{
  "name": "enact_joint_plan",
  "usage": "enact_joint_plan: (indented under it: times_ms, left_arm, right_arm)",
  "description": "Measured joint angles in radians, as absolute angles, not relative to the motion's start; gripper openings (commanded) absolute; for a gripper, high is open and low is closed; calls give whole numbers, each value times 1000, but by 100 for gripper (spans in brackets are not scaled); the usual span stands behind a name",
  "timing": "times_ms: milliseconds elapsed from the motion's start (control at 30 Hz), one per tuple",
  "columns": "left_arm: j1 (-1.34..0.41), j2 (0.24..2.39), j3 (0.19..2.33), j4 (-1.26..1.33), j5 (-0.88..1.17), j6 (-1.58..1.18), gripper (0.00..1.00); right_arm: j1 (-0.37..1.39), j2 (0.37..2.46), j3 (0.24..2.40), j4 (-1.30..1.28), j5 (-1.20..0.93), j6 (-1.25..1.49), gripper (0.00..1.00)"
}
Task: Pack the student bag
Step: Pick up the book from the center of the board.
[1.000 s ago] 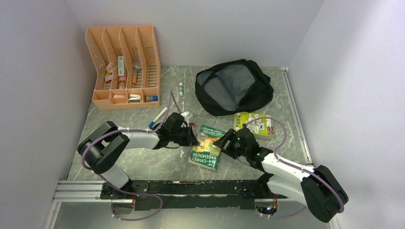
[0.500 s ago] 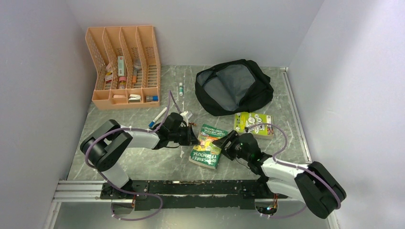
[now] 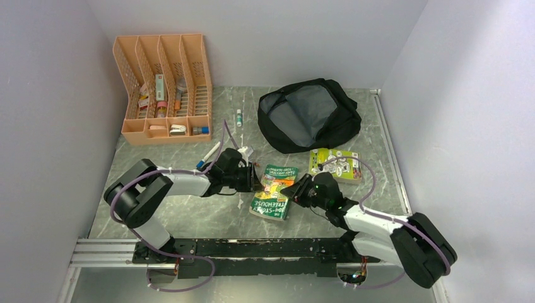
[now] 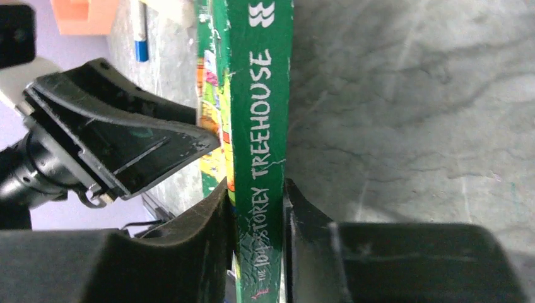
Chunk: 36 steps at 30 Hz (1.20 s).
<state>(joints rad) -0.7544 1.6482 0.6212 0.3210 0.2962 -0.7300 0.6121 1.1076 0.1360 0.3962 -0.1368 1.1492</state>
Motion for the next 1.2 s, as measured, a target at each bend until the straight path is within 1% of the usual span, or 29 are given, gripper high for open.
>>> enact_joint_plan:
  times_ms: [67, 200, 300, 367, 500, 600, 733, 867, 1000, 1033, 1133, 1200]
  left_arm:
    - [-754, 1634, 636, 276, 280, -722, 51]
    - [-746, 1594, 666, 157, 238, -696, 62]
    - [-728, 1547, 696, 52, 212, -665, 67]
    - [-716, 1507, 717, 7, 209, -644, 72]
    - [-705, 1417, 774, -35, 211, -597, 84]
    - [-704, 1353, 813, -51, 212, -562, 89]
    - [-703, 1300, 880, -83, 213, -497, 91]
    - [-703, 1273, 966, -146, 213, -402, 89]
    - [-703, 1209, 1005, -181, 202, -287, 88]
    - [-703, 1185, 1008, -185, 200, -252, 88]
    - [-703, 1107, 1011, -190, 201, -115, 89]
    - [-703, 1056, 1014, -192, 200, -29, 89]
  right_arm:
    - [616, 1058, 152, 351, -134, 1117, 12]
    - [618, 944, 173, 255, -118, 1056, 0]
    - [618, 878, 183, 204, -104, 1027, 0]
    - [618, 838, 186, 177, -94, 1008, 0]
    - [618, 798, 208, 124, -82, 962, 0]
    - [618, 795, 264, 75, -76, 903, 0]
    - [617, 795, 368, 8, -70, 780, 0]
    - [617, 791, 482, -72, -66, 625, 0]
    - [617, 779, 565, -143, -70, 485, 7]
    - [617, 779, 583, -157, -74, 449, 6]
    - [617, 783, 638, -205, -114, 346, 0]
    - [617, 795, 680, -234, -159, 276, 0]
